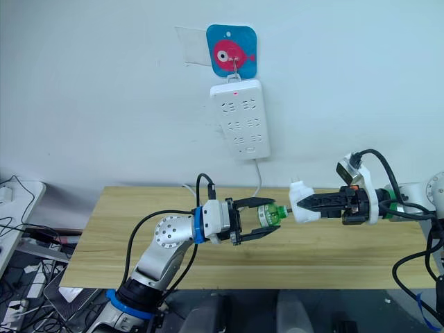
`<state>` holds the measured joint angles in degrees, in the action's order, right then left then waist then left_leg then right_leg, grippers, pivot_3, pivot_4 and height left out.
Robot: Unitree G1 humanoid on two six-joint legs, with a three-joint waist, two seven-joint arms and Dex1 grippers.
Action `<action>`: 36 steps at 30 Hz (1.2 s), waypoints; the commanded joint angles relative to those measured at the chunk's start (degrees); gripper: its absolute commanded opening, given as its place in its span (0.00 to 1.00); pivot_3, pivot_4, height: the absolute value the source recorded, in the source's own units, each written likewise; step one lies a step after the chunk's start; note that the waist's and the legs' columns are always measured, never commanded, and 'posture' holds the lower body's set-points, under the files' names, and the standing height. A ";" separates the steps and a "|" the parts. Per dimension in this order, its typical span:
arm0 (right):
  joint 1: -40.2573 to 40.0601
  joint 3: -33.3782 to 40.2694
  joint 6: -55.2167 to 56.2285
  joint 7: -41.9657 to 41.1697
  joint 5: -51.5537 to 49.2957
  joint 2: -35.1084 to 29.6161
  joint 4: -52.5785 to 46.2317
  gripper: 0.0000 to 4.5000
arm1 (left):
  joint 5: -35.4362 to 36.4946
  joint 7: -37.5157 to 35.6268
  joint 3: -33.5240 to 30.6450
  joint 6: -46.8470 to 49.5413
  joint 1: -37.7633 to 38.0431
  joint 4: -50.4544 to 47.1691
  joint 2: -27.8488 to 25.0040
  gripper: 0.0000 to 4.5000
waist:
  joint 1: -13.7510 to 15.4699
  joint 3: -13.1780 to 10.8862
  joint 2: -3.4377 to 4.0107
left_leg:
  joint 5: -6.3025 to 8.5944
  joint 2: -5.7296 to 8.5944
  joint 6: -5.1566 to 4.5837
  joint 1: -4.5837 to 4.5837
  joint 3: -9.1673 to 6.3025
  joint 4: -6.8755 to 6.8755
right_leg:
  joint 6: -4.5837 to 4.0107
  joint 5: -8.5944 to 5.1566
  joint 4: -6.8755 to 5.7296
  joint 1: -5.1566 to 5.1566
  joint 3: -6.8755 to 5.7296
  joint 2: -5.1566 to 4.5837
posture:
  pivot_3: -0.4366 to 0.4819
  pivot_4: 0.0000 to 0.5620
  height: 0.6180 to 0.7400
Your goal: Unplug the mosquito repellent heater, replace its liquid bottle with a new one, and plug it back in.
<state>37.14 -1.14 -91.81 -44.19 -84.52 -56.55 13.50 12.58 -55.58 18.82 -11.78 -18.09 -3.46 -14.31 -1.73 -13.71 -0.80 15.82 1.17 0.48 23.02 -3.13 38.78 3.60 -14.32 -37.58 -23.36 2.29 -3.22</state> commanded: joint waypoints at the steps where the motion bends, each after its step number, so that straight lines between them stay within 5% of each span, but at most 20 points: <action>1: -0.18 0.27 -0.69 -1.16 -1.64 -0.53 -2.43 0.66 | 0.57 1.34 -0.12 -1.21 -1.82 -1.31 1.74 0.50 | 0.00 0.00 0.00 | 0.00 0.00 0.00 0.00 0.00 0.00 | 0.00 0.00 0.00 0.00 0.00 0.00 | 0.42 0.39 1.00; 36: 2.19 0.48 -0.69 3.64 -5.38 1.40 -2.15 0.66 | -0.62 0.84 1.38 -1.69 -2.17 -0.29 2.42 0.50 | -0.05 -0.01 -0.02 | 0.00 0.00 0.00 0.00 0.00 0.00 | 0.00 0.00 0.00 0.00 0.01 0.00 | 0.40 0.39 1.00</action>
<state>38.34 -1.61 -92.01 -41.09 -87.79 -56.18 13.21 12.02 -55.13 18.90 -12.76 -18.91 -2.25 -13.28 -1.78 -13.73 -0.82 15.82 1.17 0.48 23.01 -3.13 38.78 3.60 -14.32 -37.58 -23.36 2.29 -3.22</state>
